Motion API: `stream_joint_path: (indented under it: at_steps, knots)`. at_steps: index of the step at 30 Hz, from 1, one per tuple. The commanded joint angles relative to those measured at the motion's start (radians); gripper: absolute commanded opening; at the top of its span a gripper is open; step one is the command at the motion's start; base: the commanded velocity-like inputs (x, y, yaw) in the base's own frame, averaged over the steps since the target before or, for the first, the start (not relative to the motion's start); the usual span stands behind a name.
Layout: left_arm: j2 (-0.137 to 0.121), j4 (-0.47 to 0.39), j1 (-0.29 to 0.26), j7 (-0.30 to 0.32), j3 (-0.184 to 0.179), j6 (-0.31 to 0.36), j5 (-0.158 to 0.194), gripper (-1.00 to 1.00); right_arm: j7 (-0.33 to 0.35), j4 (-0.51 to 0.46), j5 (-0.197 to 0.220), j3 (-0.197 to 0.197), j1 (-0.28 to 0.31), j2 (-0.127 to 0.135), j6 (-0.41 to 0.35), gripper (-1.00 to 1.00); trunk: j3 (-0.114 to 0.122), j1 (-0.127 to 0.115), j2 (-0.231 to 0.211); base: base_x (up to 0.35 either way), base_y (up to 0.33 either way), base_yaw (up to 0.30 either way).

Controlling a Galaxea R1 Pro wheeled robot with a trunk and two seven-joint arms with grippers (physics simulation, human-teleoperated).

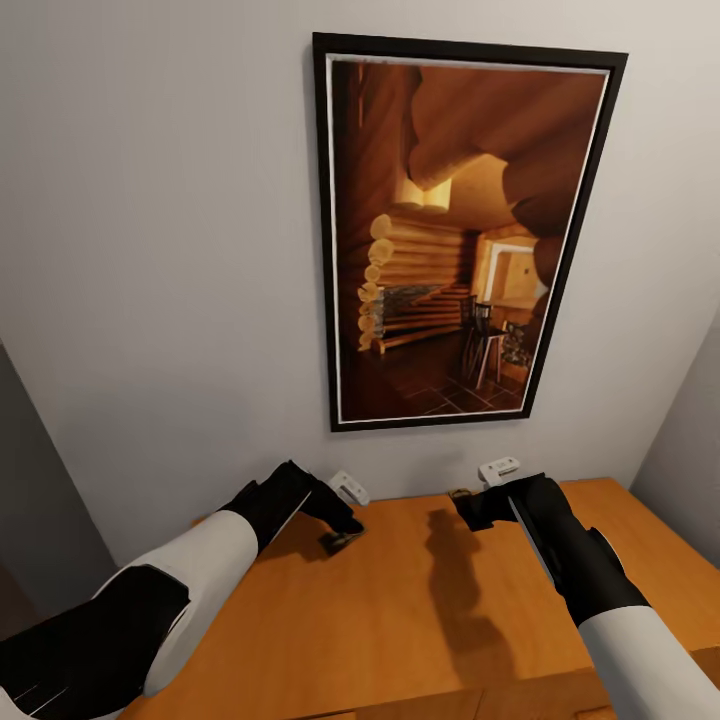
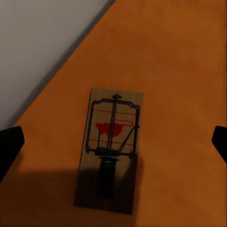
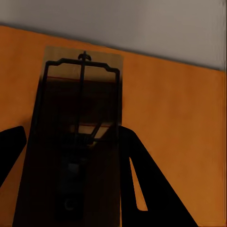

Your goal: Take the four mousetraps from the cabinet in the bathroom and place them on the bathroom floor. Make sure all four end up on the same floor surface, and ensure that at least two of them are either under or directly next to the same bathroom sink.

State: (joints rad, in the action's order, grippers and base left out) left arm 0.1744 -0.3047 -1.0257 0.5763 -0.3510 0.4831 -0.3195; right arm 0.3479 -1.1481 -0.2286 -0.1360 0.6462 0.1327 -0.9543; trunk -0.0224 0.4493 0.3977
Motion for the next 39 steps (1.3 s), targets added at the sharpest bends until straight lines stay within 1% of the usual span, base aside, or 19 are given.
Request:
stream_joint_path:
  at_steps: [1,7,29,39]
  knots:
    - [0.000,-0.002,-0.001,0.007,0.002,0.003,-0.010,1.00,0.008,-0.001,-0.011,-0.002,0.001,0.001,-0.003,-1.00,-0.002,0.001,0.002,0.000,0.000,-0.153]
    - [0.000,-0.002,-0.001,0.006,0.003,0.003,-0.010,1.00,0.008,-0.001,-0.011,-0.002,0.001,0.001,-0.003,-1.00,-0.002,0.001,0.002,0.000,0.000,-0.056]
    - [0.000,-0.001,0.000,0.007,0.005,0.002,-0.010,1.00,0.008,-0.001,-0.011,-0.002,0.001,0.001,-0.003,-1.00,-0.002,0.001,0.002,0.000,0.000,-0.002]
    - [0.000,0.021,0.000,0.007,0.006,-0.001,-0.006,1.00,0.008,-0.001,-0.011,-0.002,0.001,0.000,-0.003,-1.00,-0.002,0.001,0.002,0.000,0.000,0.000]
